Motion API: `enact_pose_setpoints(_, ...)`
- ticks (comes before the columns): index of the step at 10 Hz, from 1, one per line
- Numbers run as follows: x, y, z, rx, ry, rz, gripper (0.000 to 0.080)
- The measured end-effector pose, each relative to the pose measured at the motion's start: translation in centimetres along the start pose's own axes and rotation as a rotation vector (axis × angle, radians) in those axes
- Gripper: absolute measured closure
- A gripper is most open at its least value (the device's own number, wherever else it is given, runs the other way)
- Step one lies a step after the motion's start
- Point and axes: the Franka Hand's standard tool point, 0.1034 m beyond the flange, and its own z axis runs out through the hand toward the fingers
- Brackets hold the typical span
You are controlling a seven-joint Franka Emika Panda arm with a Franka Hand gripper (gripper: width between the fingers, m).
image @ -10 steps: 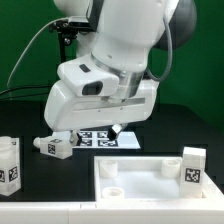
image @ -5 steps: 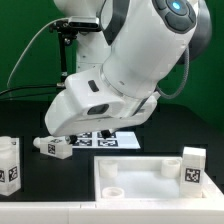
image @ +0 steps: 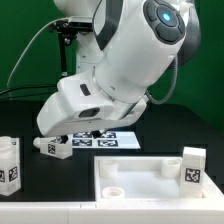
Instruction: Assemble square table
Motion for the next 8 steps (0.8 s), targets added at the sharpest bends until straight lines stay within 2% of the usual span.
enact_pose_setpoints(1, -0.1, 0.0, 0.2, -0.001, -0.004, -0.001, 0.0151)
enact_pose_setpoints(2, -0.3, -0.1, 1.1, -0.006, -0.028, -0.009, 0.0151)
enact_pose_setpoints(3, -1.0, -0.3, 1.8, -0.004, -0.096, 0.017, 0.0151)
enact_pose_setpoints(4, -0.9, -0.5, 1.9, -0.02, -0.14, 0.036, 0.0151)
enact_pose_setpoints(5, -0.2, -0.5, 1.6, -0.031, -0.106, 0.032, 0.0151)
enact_pose_setpoints(8, -0.5, -0.4, 1.9, -0.025, -0.108, 0.036, 0.0151)
